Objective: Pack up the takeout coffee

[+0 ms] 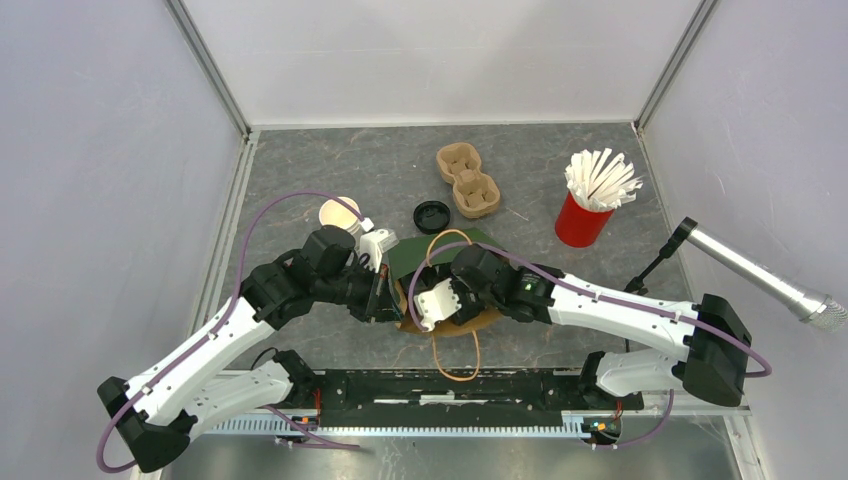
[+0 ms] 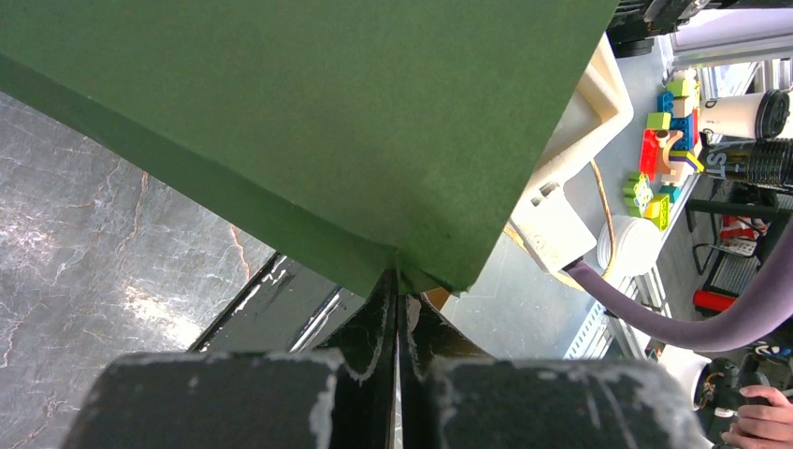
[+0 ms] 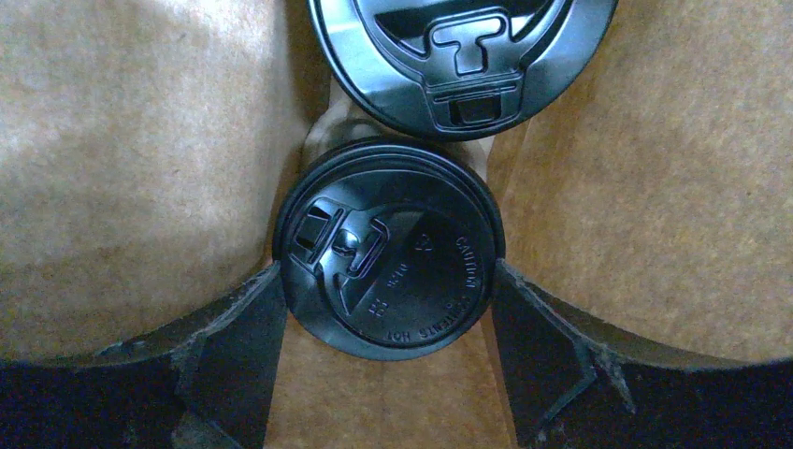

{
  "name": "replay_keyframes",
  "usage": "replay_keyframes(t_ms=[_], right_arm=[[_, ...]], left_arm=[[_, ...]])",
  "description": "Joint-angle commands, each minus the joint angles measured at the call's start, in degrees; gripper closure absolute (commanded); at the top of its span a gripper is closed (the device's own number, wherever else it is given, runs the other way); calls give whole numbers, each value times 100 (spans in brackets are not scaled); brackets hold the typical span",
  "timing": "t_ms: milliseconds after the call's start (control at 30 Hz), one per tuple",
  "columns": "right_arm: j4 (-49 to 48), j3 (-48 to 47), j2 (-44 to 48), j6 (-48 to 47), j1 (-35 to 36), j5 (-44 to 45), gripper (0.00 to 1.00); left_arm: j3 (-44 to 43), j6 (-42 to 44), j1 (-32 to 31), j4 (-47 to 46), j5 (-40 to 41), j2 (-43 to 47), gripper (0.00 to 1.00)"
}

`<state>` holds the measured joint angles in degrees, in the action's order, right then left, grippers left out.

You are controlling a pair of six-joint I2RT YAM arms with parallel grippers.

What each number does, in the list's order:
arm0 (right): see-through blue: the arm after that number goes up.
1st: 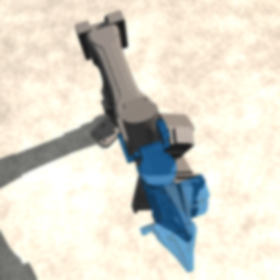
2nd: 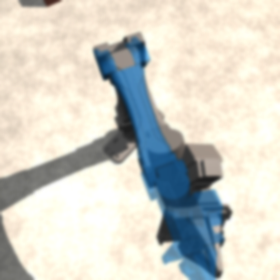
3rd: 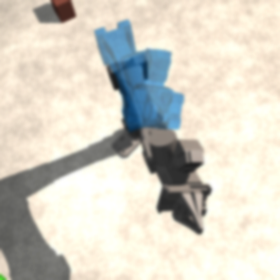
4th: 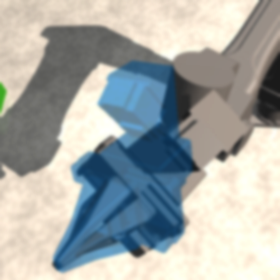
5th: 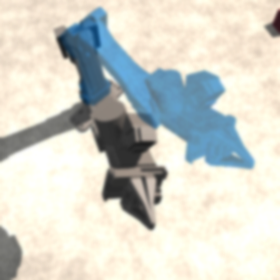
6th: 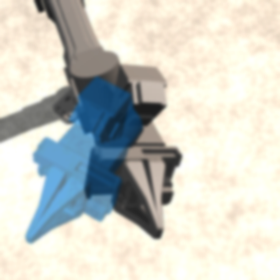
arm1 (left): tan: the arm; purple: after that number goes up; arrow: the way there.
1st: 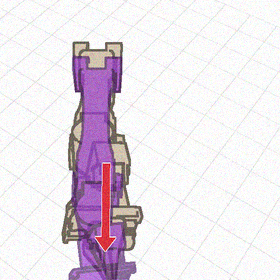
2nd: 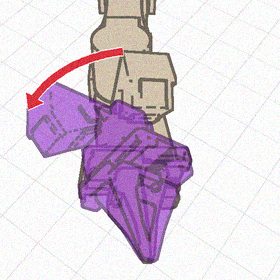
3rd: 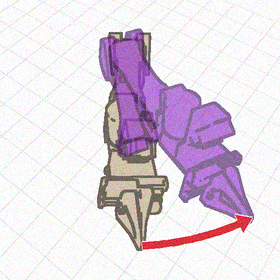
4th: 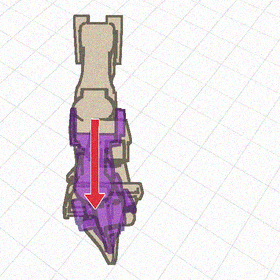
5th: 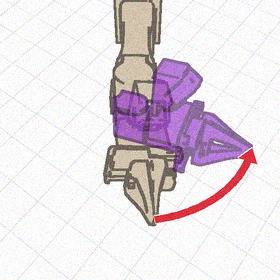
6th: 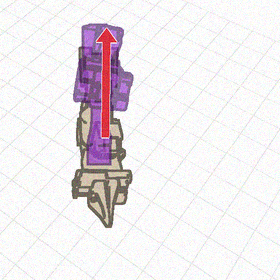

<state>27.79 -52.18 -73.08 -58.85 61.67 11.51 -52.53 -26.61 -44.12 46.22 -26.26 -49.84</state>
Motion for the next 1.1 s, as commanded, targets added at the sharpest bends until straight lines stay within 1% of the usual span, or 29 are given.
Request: replay_keyframes(t_ms=[0, 1067], right_arm=[[55, 116, -77, -22, -71, -126, 31], [-89, 207, -238, -33, -201, -9, 30]], left_arm=[[-201, 209, -9, -122, -173, 10, 98], [-128, 86, -9, -267, -274, -8, 97]])
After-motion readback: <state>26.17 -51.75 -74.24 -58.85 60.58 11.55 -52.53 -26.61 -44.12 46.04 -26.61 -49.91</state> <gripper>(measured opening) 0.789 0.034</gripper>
